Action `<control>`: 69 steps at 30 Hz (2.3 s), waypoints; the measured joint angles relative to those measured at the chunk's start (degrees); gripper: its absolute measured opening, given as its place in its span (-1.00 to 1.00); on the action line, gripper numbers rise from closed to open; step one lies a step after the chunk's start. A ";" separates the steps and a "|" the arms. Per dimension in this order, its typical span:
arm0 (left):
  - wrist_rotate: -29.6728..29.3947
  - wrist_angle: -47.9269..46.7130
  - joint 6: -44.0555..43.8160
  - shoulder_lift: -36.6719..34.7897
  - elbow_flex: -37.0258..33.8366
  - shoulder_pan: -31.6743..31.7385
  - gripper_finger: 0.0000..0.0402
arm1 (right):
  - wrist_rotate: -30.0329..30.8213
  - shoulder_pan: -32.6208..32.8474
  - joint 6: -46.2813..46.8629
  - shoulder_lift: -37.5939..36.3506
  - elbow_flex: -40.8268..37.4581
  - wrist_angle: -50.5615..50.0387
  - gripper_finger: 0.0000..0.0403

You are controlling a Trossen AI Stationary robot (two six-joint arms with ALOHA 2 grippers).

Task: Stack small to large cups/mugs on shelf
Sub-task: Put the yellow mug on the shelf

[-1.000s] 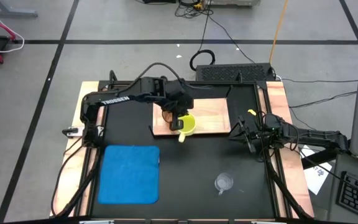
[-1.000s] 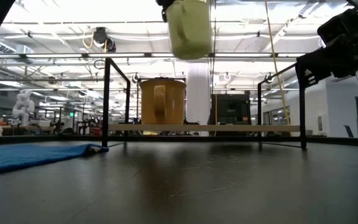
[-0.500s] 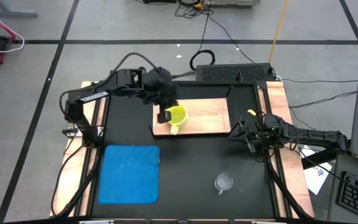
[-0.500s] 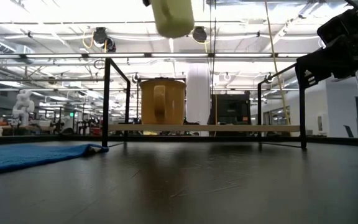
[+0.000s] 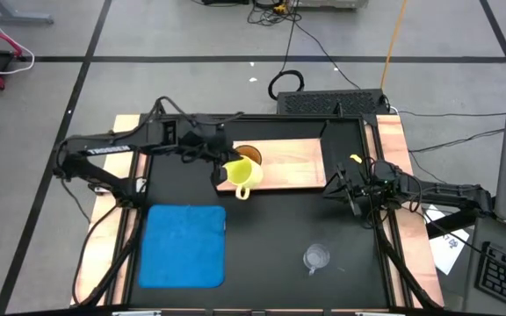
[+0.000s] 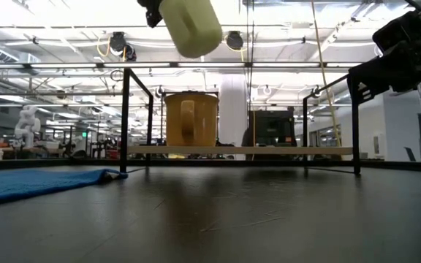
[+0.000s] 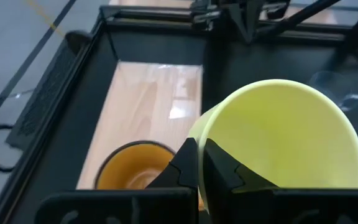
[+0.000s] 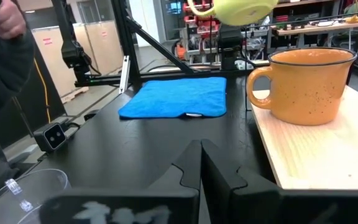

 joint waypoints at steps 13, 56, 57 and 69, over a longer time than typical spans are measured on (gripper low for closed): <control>1.63 8.48 -0.04 -0.10 -2.86 -1.57 -0.98 | 0.00 0.00 1.07 0.00 0.00 1.07 -1.00; 12.99 -4.21 3.27 34.66 38.32 12.36 -0.98 | -0.02 -0.02 0.47 0.59 0.00 1.66 -1.00; 12.98 -5.32 3.41 35.69 39.78 12.66 -0.98 | -0.02 -0.01 0.46 0.59 0.00 1.66 -1.00; 12.99 -14.74 6.77 44.32 46.89 14.36 -0.98 | -0.01 -0.01 0.44 0.59 0.00 1.66 -1.00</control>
